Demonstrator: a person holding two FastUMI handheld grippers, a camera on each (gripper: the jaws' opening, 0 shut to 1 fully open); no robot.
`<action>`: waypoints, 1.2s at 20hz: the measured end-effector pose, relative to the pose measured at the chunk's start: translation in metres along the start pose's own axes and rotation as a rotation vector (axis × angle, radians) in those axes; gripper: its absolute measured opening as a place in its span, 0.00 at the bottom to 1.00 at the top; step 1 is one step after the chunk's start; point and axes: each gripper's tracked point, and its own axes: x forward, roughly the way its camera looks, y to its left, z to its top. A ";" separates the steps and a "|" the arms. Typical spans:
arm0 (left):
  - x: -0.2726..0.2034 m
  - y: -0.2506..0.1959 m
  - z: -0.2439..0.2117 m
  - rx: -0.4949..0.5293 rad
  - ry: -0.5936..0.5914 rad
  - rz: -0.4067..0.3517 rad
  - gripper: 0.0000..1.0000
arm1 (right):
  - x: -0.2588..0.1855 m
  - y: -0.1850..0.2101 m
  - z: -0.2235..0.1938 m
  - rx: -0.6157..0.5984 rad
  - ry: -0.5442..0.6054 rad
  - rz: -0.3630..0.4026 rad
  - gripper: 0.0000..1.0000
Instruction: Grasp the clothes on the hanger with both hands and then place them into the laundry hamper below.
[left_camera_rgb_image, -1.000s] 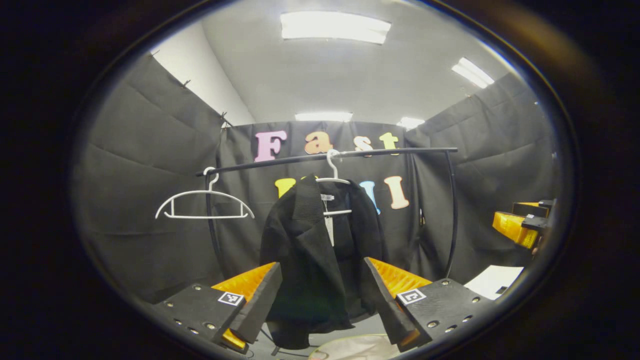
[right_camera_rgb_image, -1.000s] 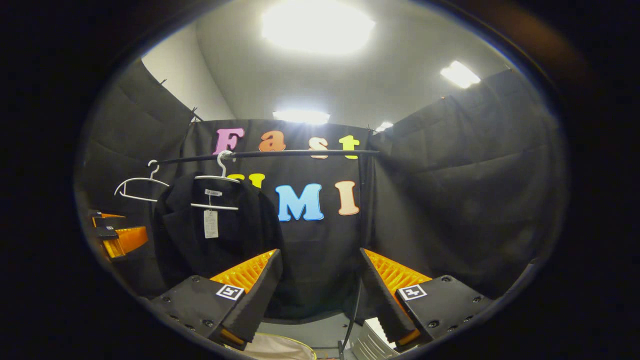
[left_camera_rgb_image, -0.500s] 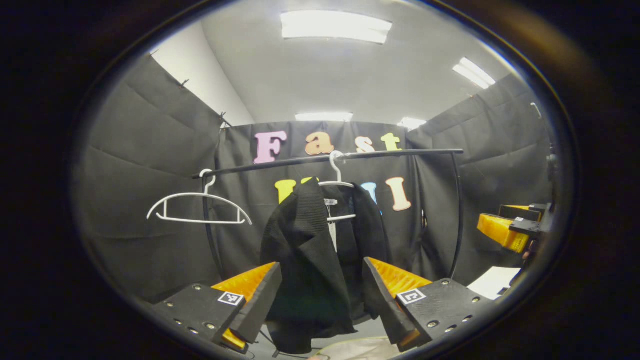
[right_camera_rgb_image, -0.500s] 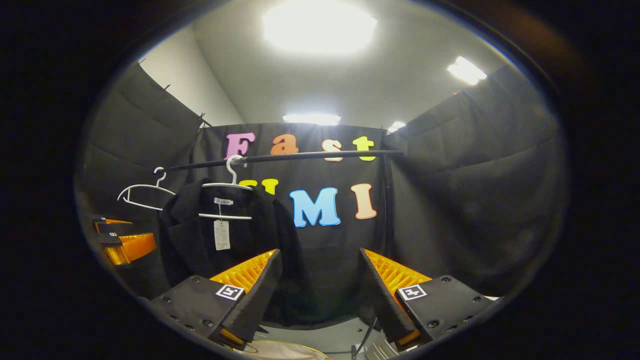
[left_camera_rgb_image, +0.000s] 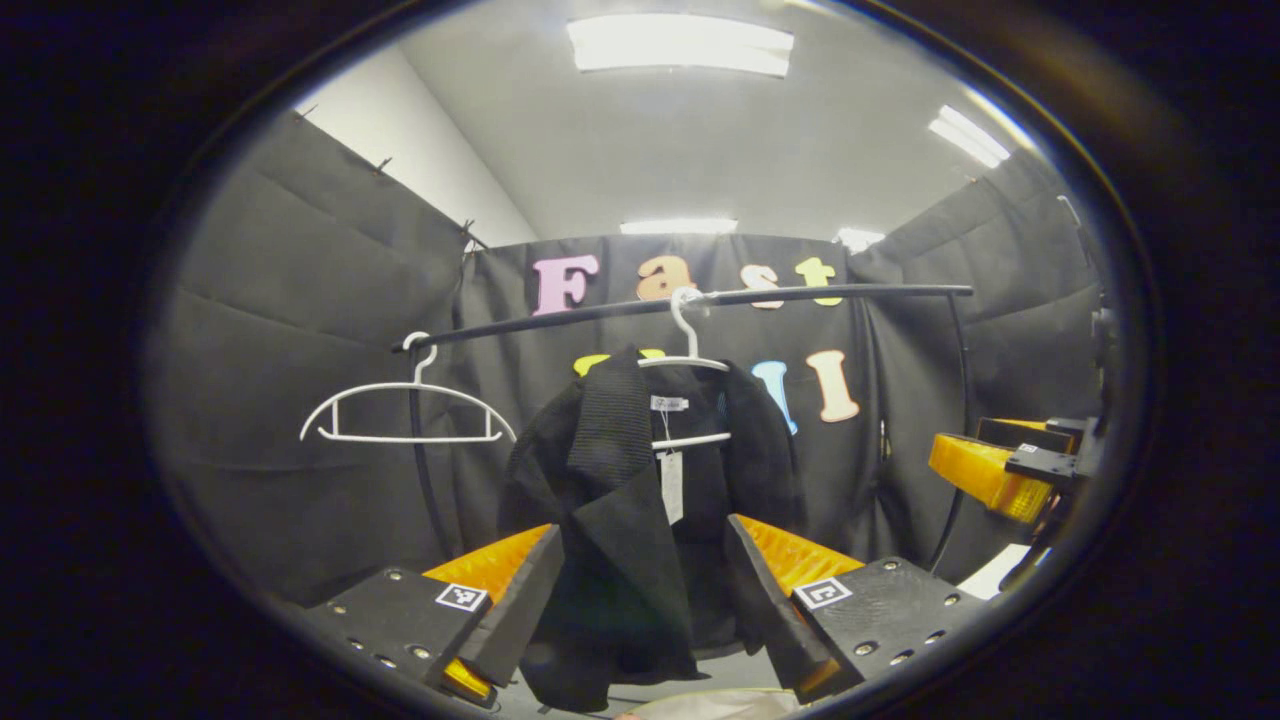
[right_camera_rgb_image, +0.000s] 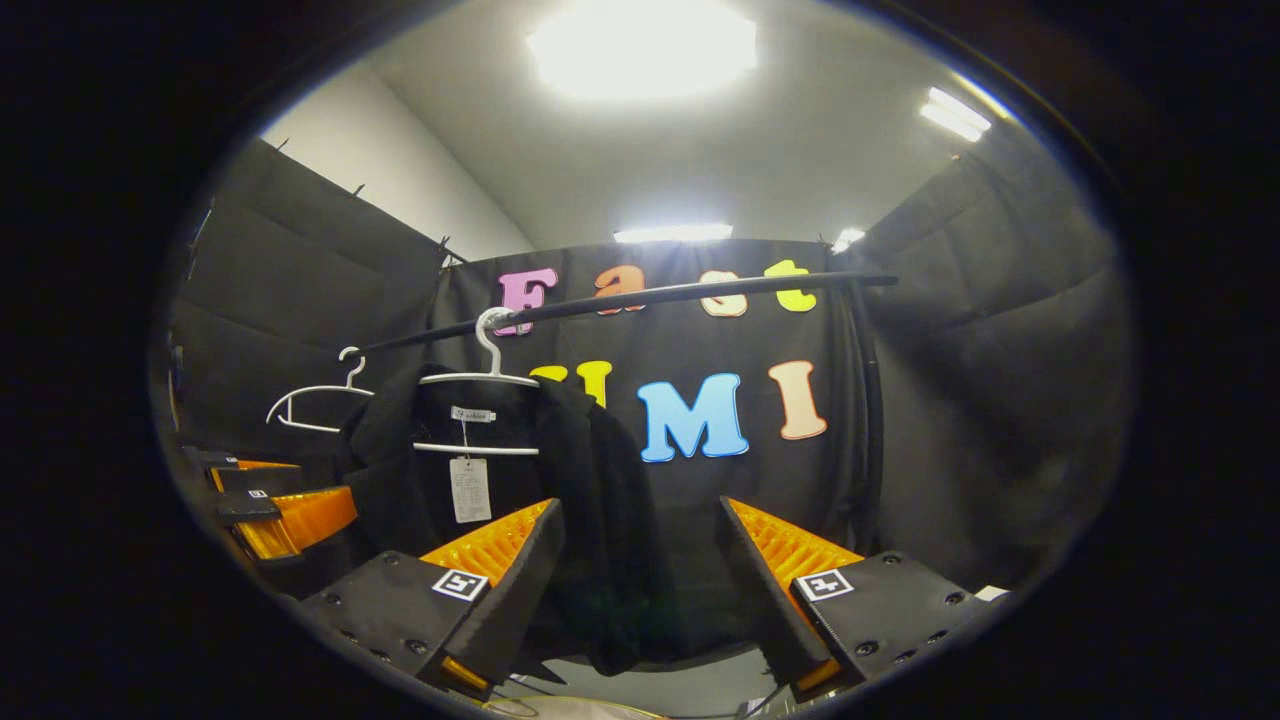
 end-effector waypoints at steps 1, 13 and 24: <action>0.006 -0.002 -0.002 0.003 0.006 0.010 0.96 | 0.008 0.000 -0.002 0.008 0.004 0.015 0.96; 0.067 0.005 -0.031 0.000 0.076 0.139 0.96 | 0.097 0.026 -0.021 0.028 0.021 0.195 0.94; 0.104 0.006 -0.043 0.034 0.095 0.226 0.96 | 0.164 0.055 -0.055 0.041 0.079 0.316 0.96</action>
